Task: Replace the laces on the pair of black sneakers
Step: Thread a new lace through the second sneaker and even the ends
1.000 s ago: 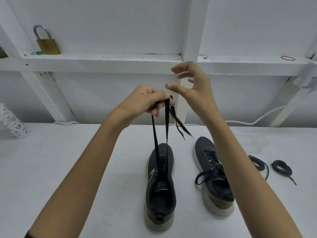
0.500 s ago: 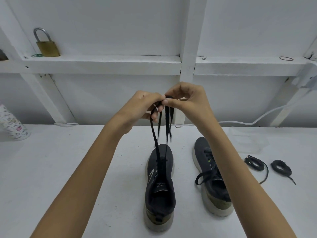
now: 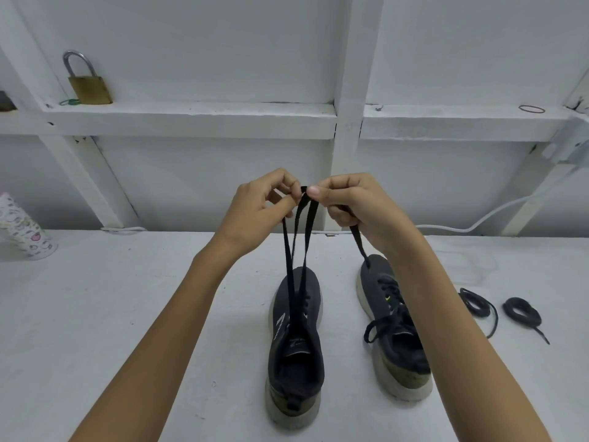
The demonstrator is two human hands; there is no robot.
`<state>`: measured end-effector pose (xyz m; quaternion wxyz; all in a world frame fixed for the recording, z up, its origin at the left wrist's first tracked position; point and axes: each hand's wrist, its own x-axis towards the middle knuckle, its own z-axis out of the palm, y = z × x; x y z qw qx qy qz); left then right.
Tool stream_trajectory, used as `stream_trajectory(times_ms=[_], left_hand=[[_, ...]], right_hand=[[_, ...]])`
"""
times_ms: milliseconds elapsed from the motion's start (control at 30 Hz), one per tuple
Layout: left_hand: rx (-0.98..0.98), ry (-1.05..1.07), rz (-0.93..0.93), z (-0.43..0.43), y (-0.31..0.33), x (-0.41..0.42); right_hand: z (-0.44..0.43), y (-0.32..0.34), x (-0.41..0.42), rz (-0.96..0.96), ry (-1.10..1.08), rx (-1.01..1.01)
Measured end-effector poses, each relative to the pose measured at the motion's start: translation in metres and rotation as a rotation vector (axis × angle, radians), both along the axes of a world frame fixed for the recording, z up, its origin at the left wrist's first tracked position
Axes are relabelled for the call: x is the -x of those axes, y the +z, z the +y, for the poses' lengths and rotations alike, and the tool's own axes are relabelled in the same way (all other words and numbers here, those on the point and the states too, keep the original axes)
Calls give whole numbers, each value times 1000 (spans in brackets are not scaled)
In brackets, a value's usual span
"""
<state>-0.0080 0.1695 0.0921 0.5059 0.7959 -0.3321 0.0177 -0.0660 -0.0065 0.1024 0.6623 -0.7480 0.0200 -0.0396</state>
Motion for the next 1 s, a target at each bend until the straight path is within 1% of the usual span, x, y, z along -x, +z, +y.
stream_trajectory(times_ms=[67, 167, 267, 333, 400, 433, 467, 533, 600, 633, 700, 733, 800, 833, 900, 1000], left_hand=[[-14, 11, 22, -1, -2, 3], [32, -55, 121, -2, -3, 8], [73, -45, 110, 1, -2, 7], [175, 8, 185, 6, 1, 4], [322, 67, 287, 13, 5, 1], [379, 114, 309, 18, 6, -2], [409, 170, 307, 23, 6, -5], [383, 290, 235, 32, 0, -14], [256, 390, 99, 37, -9, -18], [193, 403, 13, 37, -13, -17], [149, 323, -114, 31, -17, -8], [153, 244, -130, 26, -18, -2], [140, 105, -86, 15, -22, 10], [140, 76, -48, 10, -25, 14], [193, 78, 14, 5, -30, 18], [228, 78, 3, 7, -33, 16]], right_hand=[[1, 1, 1, -14, 1, -49], [3, 0, 1, -40, -19, -111], [3, -1, 1, -42, -42, -141], [3, -2, 2, -30, -44, -160], [3, -2, 3, -24, -56, -170], [3, -3, 3, -22, -61, -173], [3, -4, 4, -21, -67, -178], [2, -6, 4, -17, -77, -185], [3, -9, 3, -9, -76, -180], [5, -10, 2, -5, -69, -174], [10, -14, 0, 0, -51, -168], [13, -15, -1, 0, -38, -174], [19, -18, -2, -7, -5, -197], [21, -19, -3, -8, 9, -204], [22, -20, -2, -3, 15, -197], [19, -22, 0, -5, 11, -173]])
